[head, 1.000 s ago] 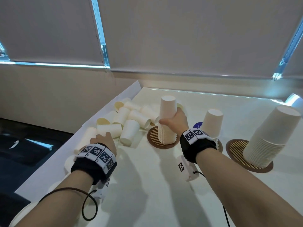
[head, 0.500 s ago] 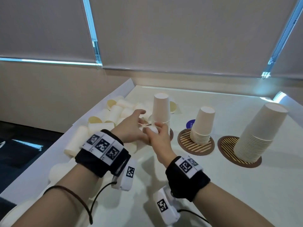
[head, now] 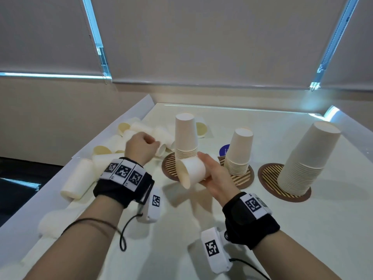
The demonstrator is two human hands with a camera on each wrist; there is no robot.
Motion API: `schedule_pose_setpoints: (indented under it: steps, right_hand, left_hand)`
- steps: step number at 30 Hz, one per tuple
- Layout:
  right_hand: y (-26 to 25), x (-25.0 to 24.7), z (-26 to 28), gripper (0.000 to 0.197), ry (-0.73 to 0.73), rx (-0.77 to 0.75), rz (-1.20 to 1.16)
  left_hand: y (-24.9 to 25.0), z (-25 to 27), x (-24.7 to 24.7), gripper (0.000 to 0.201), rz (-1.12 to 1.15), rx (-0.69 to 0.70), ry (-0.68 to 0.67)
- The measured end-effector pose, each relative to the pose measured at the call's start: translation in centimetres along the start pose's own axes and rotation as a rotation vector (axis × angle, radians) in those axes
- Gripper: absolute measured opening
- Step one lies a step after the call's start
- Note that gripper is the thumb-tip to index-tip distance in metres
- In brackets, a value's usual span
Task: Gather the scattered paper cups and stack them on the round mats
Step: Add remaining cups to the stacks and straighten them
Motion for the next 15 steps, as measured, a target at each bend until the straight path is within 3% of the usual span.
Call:
schedule_pose_setpoints:
  steps: [2,5,7,12,15]
  right_hand:
    - [-0.4,-0.8,-0.1,0.042,0.014,-0.008,0.004]
    - [-0.7,-1.3,0.0,0.05,0.022,-0.006,0.008]
    - [-0.7,-1.7,0.0,0.05,0.033,0.004,0.009]
    - [-1.6,-2.1,0.6,0.075,0.038,-0.056,-0.015]
    - [-2.7,-2.1,1.5,0.055,0.031,-0.168,-0.01]
  left_hand:
    - [-2.1,-1.7,0.2,0.044,-0.349,-0.047,0.061]
    - [-4.9,-3.1,2.6,0.081,-0.66,-0.059,-0.038]
    - [-5.6,-3.9,3.8,0.092,-0.777,-0.018,-0.083]
    - [-5.9,-4.5,4.0,0.059,-0.949,0.071,-0.135]
    - [-4.4,-3.4,3.6,0.049,-0.825,0.075,-0.158]
Point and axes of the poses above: each hand's wrist, its own z-axis away from the middle knuckle, its own x-axis out of the palm, y = z × x, the point moved 4 cm from there along -z, towards the middle knuckle
